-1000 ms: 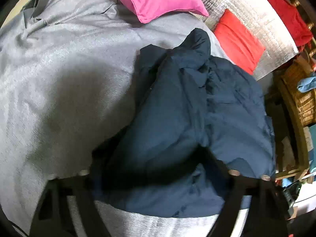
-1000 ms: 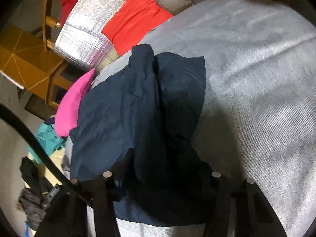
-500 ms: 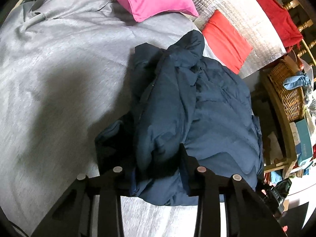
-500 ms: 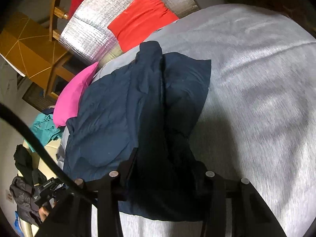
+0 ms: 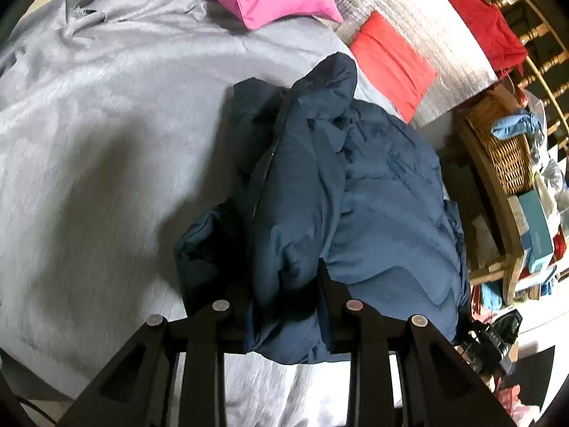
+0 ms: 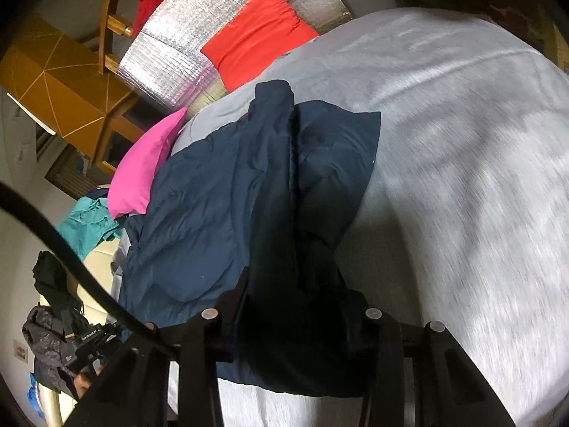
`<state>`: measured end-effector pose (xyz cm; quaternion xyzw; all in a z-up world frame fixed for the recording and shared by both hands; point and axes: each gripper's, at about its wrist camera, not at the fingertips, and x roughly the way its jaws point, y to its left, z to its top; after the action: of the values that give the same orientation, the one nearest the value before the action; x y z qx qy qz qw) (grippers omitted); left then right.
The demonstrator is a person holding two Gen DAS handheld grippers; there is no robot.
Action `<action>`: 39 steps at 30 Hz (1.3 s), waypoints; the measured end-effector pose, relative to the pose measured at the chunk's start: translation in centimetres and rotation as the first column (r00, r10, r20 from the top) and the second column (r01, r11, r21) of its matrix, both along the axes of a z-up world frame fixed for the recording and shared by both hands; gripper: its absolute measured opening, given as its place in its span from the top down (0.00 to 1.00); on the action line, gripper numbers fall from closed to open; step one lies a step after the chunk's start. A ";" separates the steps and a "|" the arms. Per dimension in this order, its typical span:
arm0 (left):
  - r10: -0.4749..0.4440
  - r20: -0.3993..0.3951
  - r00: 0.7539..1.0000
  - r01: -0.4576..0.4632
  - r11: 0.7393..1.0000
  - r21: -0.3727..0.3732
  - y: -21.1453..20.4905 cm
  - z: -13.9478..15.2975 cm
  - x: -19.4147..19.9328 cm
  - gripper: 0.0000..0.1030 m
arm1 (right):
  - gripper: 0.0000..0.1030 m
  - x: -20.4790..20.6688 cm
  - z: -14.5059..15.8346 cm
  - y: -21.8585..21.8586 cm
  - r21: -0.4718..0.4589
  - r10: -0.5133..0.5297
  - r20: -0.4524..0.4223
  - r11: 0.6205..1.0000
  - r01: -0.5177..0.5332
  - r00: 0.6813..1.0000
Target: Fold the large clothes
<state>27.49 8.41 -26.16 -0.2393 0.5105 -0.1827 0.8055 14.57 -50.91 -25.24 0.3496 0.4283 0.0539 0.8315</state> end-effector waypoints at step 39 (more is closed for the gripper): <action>0.078 0.176 0.981 -0.168 0.791 0.588 -12.8 1.2 14.5 0.15 | 0.71 14.0 1.2 -2.4 -0.069 -0.149 0.006 0.986 0.149 0.989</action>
<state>42.00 -4.38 -25.01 0.0089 0.4664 0.0247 0.8842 28.53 -53.27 -24.08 0.3514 0.4023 -0.0230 0.8451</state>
